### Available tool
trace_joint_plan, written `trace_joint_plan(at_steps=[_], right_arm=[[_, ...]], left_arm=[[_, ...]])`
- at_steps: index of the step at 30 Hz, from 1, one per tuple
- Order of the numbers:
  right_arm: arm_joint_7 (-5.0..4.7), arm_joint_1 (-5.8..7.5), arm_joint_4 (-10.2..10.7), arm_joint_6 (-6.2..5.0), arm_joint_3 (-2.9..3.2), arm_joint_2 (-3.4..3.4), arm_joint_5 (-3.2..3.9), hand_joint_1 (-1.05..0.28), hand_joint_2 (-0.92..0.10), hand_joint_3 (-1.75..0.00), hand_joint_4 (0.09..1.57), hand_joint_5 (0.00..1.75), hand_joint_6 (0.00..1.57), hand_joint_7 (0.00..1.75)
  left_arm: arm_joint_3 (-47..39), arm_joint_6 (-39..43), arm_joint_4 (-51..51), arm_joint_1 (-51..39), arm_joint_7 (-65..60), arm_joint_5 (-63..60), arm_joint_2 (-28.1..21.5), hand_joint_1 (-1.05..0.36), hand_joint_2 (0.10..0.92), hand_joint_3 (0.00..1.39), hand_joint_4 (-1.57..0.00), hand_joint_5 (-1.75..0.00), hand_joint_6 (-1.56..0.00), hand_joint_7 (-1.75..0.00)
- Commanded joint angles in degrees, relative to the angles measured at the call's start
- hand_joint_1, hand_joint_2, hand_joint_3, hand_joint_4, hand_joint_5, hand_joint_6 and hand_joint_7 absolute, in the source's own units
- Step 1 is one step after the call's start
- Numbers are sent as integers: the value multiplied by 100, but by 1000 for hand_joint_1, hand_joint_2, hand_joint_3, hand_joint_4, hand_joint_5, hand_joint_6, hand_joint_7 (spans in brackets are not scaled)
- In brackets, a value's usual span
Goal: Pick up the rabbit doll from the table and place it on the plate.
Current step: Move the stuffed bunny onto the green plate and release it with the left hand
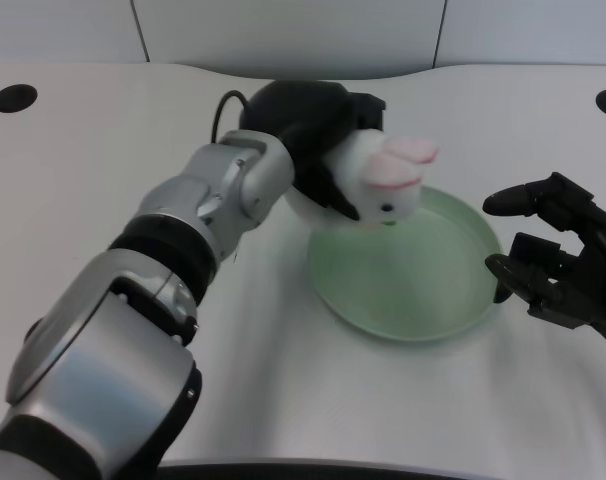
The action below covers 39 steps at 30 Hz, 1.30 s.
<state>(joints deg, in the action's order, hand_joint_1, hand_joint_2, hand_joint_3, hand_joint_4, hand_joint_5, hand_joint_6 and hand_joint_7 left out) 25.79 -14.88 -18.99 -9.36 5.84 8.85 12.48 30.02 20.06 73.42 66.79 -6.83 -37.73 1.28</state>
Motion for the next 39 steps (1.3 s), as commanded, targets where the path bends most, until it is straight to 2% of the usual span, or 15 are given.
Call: trace_joint_plan(at_steps=[1, 3, 5, 8, 11, 18, 22, 23, 25, 26, 27, 30, 34, 36, 39], right_arm=[[-12, -4, -6, -70, -8, 17, -5, -265, -671, -485, 695, 1632, 684, 1182], [77, -31, -151, -275, -22, 9, -12, -302, -672, -483, 688, 1629, 686, 1185], [90, -27, -185, -357, -39, 0, -24, -342, -677, -466, 696, 1615, 700, 1178], [85, -27, -199, -388, -47, 0, -25, -359, -686, -443, 703, 1604, 712, 1167], [-25, 89, 43, -279, -109, 34, -137, -315, -695, -443, 707, 1596, 723, 1163], [25, 108, 26, -335, -97, 42, -90, -308, -674, -472, 711, 1600, 715, 1164], [19, 110, 30, -381, -109, 52, -128, -266, -615, -614, 706, 1595, 704, 1173], [16, 107, 36, -381, -115, 57, -141, -276, -605, -625, 709, 1596, 700, 1176], [-3, 107, 42, -378, -117, 53, -152, -282, -600, -627, 713, 1597, 698, 1182], [-9, 109, 41, -384, -117, 52, -157, -281, -602, -625, 714, 1596, 697, 1185], [-15, 116, 64, -356, -118, 53, -154, -281, -603, -623, 714, 1594, 697, 1187], [14, 119, 96, -312, -118, 60, -120, -292, -613, -590, 694, 1594, 687, 1197], [35, 99, 81, -285, -107, 60, -88, -291, -622, -574, 687, 1599, 680, 1210], [45, 75, 61, -253, -95, 57, -60, -278, -622, -566, 687, 1607, 678, 1216], [41, 33, -39, -313, -82, 52, -79, -280, -624, -559, 683, 1610, 675, 1219]], left_arm=[[56, 30, 78, 201, -11, -31, 234, -310, 825, 29, -1140, -1746, -964, -1746], [120, 9, 127, 205, -35, -55, 526, -290, 810, 20, -1112, -1746, -936, -1746], [176, -22, 165, 210, -3, -83, 687, -266, 791, 10, -1106, -1746, -933, -1746], [197, -33, 184, 218, 4, -83, 708, -257, 784, 6, -1103, -1746, -936, -1746], [110, -58, 242, 103, 319, 54, 761, -271, 791, 8, -1057, -1746, -910, -1743], [25, -196, 300, 34, 674, 108, 706, -311, 790, 8, -971, -1696, -855, -1674], [-1, -336, 316, 63, 895, 110, 677, -395, 780, 1, -932, -1503, -854, -1403], [4, -391, 320, 74, 935, 99, 672, -481, 772, 0, -839, -1231, -834, -1000], [16, -444, 331, 75, 963, 76, 639, -557, 763, 1, -763, -948, -848, -511], [24, -452, 333, 73, 961, 65, 628, -581, 762, 2, -719, -876, -830, -390], [74, -494, 340, 89, 965, 11, 610, -594, 762, 2, -697, -839, -822, -325], [165, -566, 345, 145, 1040, -81, 558, -653, 787, 2, -325, -902, -618, -177], [176, -591, 332, 183, 1161, -54, 495, -666, 791, 1, -216, -961, -567, -163], [160, -610, 328, 217, 1276, -32, 434, -754, 795, 1, -35, -816, -403, -92], [149, -636, 315, 254, 1371, -25, 357, -792, 804, 4, -4, -765, -340, -67]])
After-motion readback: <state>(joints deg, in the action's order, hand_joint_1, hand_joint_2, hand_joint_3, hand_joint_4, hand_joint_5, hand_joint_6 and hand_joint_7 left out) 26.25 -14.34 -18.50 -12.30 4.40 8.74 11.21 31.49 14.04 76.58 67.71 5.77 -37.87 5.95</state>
